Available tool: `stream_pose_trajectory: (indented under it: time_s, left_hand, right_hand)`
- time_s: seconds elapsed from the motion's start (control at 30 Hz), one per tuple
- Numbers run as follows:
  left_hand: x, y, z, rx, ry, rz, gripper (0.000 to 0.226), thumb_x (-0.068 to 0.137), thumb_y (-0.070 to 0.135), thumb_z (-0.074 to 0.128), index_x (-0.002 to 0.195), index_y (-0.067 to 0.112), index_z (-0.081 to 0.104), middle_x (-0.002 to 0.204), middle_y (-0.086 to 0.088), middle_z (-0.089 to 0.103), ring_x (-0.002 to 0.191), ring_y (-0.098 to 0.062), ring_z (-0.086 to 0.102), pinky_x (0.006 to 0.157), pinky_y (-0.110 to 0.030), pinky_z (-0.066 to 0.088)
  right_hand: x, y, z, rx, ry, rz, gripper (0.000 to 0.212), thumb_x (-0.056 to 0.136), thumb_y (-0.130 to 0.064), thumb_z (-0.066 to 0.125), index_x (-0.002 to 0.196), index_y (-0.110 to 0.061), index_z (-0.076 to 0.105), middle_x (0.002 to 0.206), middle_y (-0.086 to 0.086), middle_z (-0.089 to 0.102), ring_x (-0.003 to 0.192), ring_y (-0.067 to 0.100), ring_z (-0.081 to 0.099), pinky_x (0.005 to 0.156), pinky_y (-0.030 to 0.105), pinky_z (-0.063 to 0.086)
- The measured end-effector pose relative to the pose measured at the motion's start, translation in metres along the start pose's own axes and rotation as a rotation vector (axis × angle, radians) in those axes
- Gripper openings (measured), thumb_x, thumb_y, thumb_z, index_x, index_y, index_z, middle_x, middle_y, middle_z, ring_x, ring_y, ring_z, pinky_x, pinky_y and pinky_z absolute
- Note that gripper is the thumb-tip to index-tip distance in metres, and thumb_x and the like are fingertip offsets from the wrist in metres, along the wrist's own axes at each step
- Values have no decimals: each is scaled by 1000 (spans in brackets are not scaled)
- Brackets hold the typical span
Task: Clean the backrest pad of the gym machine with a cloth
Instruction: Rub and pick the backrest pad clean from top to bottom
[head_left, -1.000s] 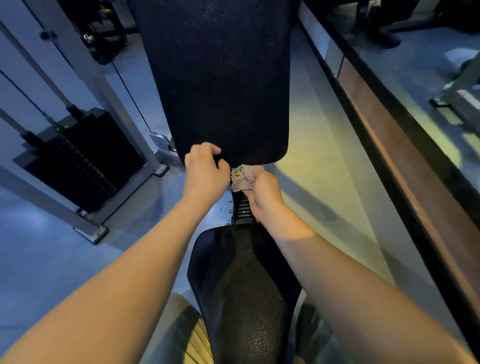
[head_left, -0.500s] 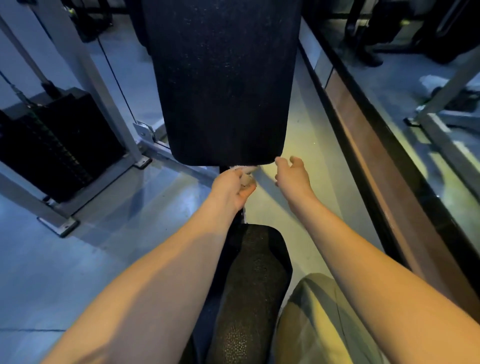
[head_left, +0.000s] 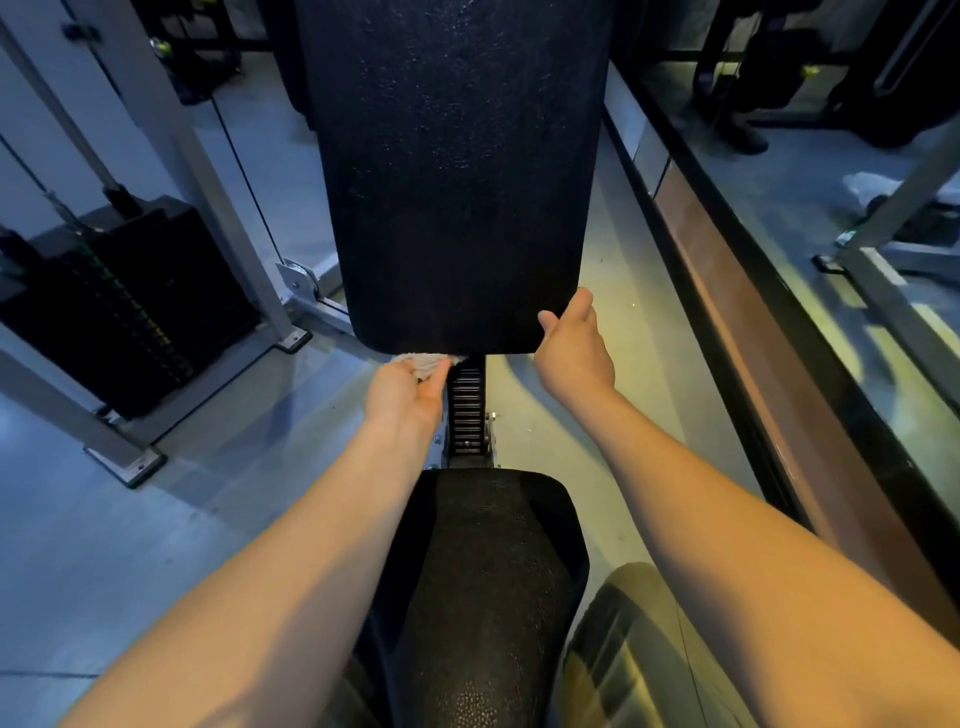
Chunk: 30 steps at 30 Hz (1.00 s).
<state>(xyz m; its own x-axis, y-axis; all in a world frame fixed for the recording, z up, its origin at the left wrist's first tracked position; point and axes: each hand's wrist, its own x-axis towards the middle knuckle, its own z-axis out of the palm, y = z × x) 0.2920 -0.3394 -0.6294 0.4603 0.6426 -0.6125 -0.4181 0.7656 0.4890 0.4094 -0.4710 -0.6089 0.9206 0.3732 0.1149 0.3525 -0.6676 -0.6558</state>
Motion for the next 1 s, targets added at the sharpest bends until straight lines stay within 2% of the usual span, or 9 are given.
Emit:
stream_pose_trajectory:
  time_s: [0.1, 0.2, 0.4, 0.53, 0.63, 0.7, 0.8, 0.93, 1.0]
  left_hand:
    - [2, 12, -3, -8, -6, 63, 39, 99, -8, 40, 135, -5, 55, 129, -18, 63, 103, -24, 65, 62, -26, 59]
    - [-3, 4, 3, 0, -9, 61, 42, 97, -11, 37, 134, -4, 56, 130, -24, 62, 114, -33, 63, 57, -31, 61]
    - [6, 20, 0, 64, -39, 52, 39, 92, -18, 32, 119, -8, 59, 123, -23, 61, 124, -36, 57, 99, -42, 51]
    - [17, 45, -10, 128, 61, 159, 33, 90, -15, 40, 115, -6, 61, 106, -18, 66, 103, -28, 65, 84, -38, 58]
    - [17, 84, 1, 143, -8, 462, 29, 99, -5, 42, 109, 4, 67, 92, -9, 66, 89, -23, 63, 79, -33, 56]
    - [5, 107, 22, 470, -138, 722, 32, 98, 4, 44, 97, 14, 74, 93, -9, 70, 89, -22, 65, 79, -33, 54]
    - [1, 111, 33, 1105, -53, 927, 30, 104, 15, 42, 121, 11, 66, 106, -10, 70, 96, -28, 65, 81, -34, 51]
    - [9, 94, 3, 1183, -22, 984, 24, 100, 5, 46, 112, 2, 67, 93, -9, 69, 93, -33, 66, 66, -12, 41]
    - [11, 84, -17, 1201, 12, 901, 20, 100, 1, 48, 102, -9, 65, 88, -23, 67, 98, -35, 63, 55, -16, 42]
  right_hand:
    - [0, -4, -6, 124, -21, 31, 55, 106, -28, 50, 153, -12, 25, 148, 10, 42, 131, 31, 50, 104, 46, 51]
    - [3, -29, -17, 224, 33, -41, 93, 96, -31, 60, 162, -17, -3, 161, 10, 19, 147, 30, 26, 120, 46, 30]
    - [12, -84, 16, 63, 262, 108, 119, 90, -71, 51, 158, 0, -16, 161, 20, 11, 143, 42, 25, 120, 52, 22]
    - [17, -72, 26, 10, 320, 74, 117, 90, -77, 42, 158, -2, -18, 161, 19, 12, 140, 40, 27, 118, 51, 23]
    - [18, -72, 31, -3, 349, 59, 117, 90, -77, 40, 158, -2, -18, 161, 19, 12, 141, 40, 27, 118, 52, 23]
    - [18, -74, 33, -3, 374, 64, 116, 90, -77, 40, 158, -2, -17, 160, 20, 13, 140, 40, 28, 117, 52, 24]
    - [19, -74, 35, -24, 397, 72, 116, 90, -78, 38, 158, -1, -15, 160, 20, 15, 139, 40, 31, 116, 52, 28]
    - [21, -73, 37, -43, 411, 64, 115, 91, -78, 36, 158, -1, -15, 160, 21, 15, 138, 39, 32, 115, 52, 29]
    - [21, -73, 38, -49, 423, 65, 114, 91, -79, 35, 158, 0, -14, 160, 21, 16, 138, 40, 32, 115, 52, 29]
